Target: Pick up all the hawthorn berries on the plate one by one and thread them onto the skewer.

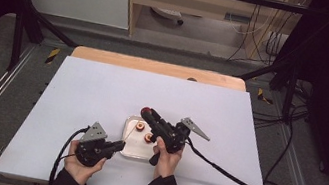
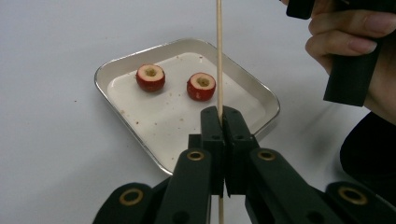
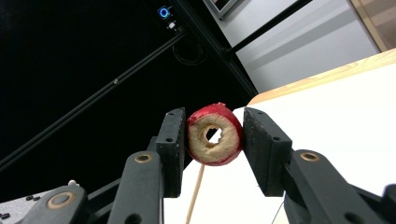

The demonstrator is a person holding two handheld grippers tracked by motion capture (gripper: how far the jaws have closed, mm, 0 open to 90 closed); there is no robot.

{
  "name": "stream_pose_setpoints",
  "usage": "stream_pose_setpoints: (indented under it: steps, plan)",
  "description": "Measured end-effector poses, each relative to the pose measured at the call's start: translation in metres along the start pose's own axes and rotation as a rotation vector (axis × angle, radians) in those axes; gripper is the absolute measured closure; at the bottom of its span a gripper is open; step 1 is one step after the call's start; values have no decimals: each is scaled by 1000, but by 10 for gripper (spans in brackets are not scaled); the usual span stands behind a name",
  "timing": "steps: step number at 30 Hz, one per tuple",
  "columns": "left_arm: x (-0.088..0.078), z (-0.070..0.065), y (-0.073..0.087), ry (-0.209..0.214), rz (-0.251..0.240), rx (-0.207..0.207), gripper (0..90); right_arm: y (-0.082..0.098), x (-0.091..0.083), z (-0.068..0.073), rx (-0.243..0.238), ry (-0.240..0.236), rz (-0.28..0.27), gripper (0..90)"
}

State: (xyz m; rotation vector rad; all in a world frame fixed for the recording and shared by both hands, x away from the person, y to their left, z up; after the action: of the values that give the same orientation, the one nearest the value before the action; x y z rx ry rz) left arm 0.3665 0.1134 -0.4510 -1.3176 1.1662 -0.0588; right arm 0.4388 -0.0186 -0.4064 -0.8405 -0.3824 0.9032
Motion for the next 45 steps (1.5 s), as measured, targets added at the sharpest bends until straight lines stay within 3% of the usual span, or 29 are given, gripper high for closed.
stream_pose_setpoints:
  steps: [12,30,45]
  plan:
    - [2,-3,-2,19,-6,-70,887,8,2,0,-10,-2,-1,610]
    - [7,0,0,-3,8,-60,889,27,4,1,-3,-12,81,615]
    - [6,-1,0,-5,-10,-34,890,29,2,3,16,-23,100,619]
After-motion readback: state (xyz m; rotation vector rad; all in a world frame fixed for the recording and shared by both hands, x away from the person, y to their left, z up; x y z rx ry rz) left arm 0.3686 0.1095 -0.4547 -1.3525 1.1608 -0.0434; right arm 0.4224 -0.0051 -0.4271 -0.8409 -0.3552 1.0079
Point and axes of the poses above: each handheld gripper's, and its own axes: x roughly forward along the jaws, y roughly out of its underside, z roughly to its left, the point moved 8 cm from there along x, roughly forward along the jaws, and after that the axes turned 8 degrees about z, right-handed, at the moved point
